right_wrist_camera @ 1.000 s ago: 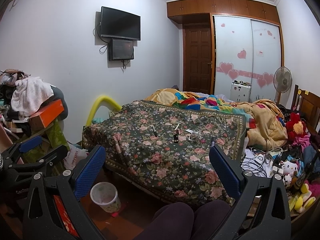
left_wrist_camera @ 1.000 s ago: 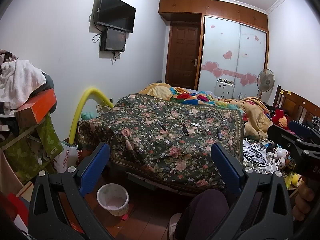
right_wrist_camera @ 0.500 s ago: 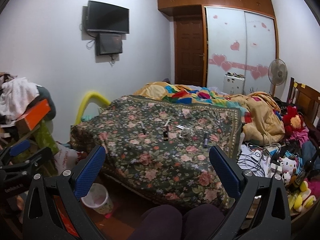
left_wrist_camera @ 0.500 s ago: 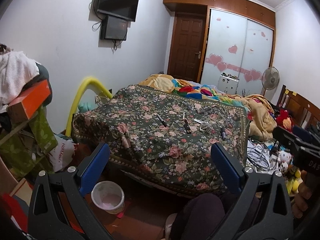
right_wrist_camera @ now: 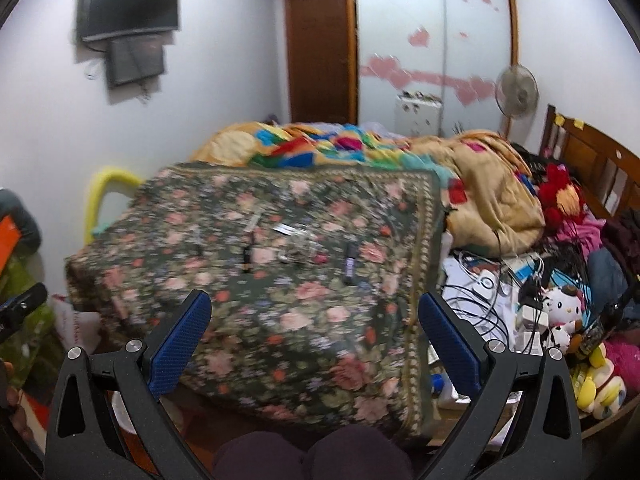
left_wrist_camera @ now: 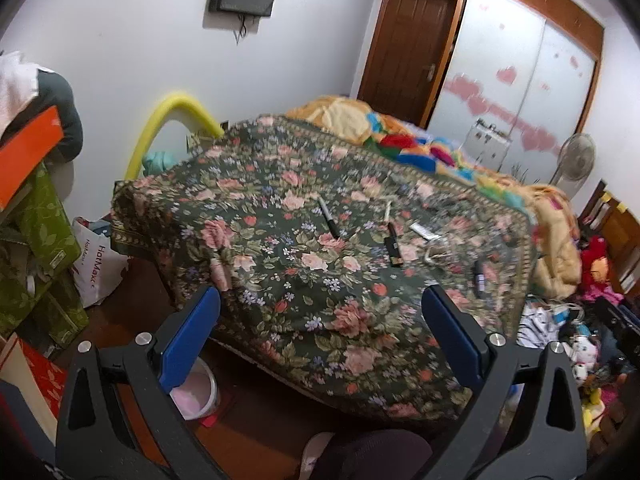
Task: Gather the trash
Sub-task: 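Grasp the black-red card with the left gripper while the right grasps the purple bottle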
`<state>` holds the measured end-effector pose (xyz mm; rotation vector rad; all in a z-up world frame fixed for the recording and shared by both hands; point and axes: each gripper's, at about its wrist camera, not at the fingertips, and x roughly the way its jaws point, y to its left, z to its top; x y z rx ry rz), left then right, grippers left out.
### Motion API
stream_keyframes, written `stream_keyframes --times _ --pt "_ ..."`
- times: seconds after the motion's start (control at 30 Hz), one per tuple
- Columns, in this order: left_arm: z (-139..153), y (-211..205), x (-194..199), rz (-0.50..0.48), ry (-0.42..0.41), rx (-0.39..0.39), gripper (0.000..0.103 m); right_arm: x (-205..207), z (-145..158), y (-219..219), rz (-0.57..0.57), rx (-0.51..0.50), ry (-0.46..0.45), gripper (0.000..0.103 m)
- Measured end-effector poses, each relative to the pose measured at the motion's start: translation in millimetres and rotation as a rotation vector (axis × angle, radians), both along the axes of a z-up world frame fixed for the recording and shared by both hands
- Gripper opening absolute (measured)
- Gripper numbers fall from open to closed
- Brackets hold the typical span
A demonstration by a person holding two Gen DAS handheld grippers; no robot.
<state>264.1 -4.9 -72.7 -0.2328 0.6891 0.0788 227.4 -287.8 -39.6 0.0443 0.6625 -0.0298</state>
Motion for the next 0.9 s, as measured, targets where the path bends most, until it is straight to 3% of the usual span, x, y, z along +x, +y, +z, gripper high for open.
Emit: stream_keyframes --times 0.23,0.43,0.6,0.67,0.73,0.9 --pt "-50 -35 95 -0.052 0.119 0.013 0.102 78 -48 -47 -0.085 0.001 0.139 0.103" --pt "-98 -70 161 -0.110 0.176 -0.054 0.102 132 -92 -72 -0.100 0.019 0.235 0.103" --pt "-133 -98 212 -0.125 0.214 0.014 0.101 169 -127 -82 -0.086 0.049 0.282 0.103" --pt "-144 -106 226 -0.128 0.224 0.050 0.101 183 -140 -85 -0.079 0.064 0.299 0.098" --pt "-154 -114 238 -0.139 0.226 0.080 0.096 198 -154 -88 -0.061 0.084 0.328 0.086" --pt "-178 -132 268 -0.180 0.261 0.142 0.073 228 -179 -90 -0.021 0.135 0.374 0.068"
